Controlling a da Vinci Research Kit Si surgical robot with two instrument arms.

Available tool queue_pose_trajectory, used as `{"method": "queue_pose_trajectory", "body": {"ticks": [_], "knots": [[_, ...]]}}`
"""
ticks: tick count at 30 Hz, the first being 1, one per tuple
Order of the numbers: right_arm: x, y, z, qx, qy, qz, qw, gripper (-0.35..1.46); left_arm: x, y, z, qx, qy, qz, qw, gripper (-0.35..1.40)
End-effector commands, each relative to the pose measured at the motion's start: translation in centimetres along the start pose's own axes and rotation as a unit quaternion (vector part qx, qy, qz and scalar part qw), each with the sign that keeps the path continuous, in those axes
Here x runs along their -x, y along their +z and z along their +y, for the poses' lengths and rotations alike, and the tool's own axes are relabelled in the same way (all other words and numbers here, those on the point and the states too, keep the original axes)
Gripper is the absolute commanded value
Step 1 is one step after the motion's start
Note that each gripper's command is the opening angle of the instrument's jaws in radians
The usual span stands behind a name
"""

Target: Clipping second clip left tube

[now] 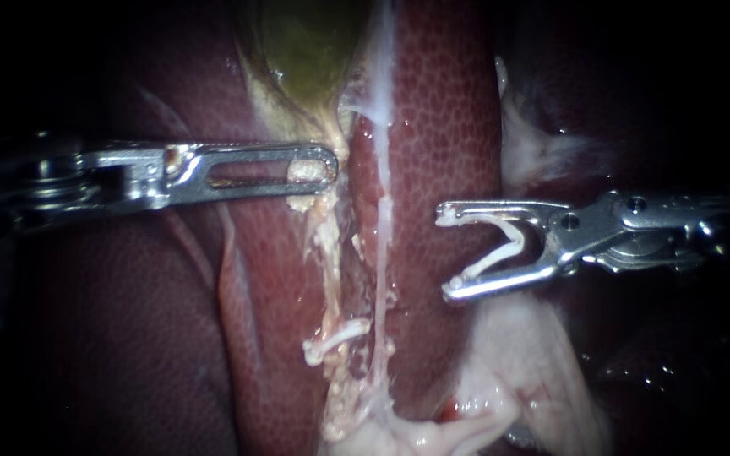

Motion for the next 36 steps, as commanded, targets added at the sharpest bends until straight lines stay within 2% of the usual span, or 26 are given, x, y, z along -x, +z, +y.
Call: {"method": "queue_pose_trajectory", "body": {"ticks": [1, 7, 11, 14, 25, 31, 36], "knots": [[0.00, 0.00, 0.00, 0.000, 0.000, 0.000, 1.0000, 0.60, 0.00, 0.00, 0.00, 0.000, 0.000, 0.000, 1.0000, -0.35], [0.00, 0.00, 0.00, 0.000, 0.000, 0.000, 1.0000, 0.60, 0.02, -0.03, 0.00, -0.001, 0.000, 0.001, 1.0000, -0.35], [0.00, 0.00, 0.00, 0.000, 0.000, 0.000, 1.0000, 0.60, 0.11, -0.16, -0.03, -0.004, -0.002, 0.005, 1.0000, -0.35], [0.00, 0.00, -0.01, 0.000, 0.000, 0.000, 1.0000, 0.60, 0.19, -0.29, -0.06, 0.001, -0.005, 0.004, 1.0000, -0.35], [-0.01, 0.00, -0.01, 0.000, 0.000, 0.000, 1.0000, 0.60, 0.46, -0.86, -0.14, -0.002, -0.015, -0.022, 0.9996, -0.35], [-0.01, 0.00, -0.02, 0.000, 0.000, 0.000, 1.0000, 0.60, 0.54, -1.01, -0.17, -0.003, -0.013, -0.030, 0.9995, -0.35], [-0.01, 0.01, -0.01, -0.001, 0.000, 0.001, 1.0000, 0.60, 0.55, -1.02, -0.17, -0.002, -0.014, -0.032, 0.9994, -0.35]]}}
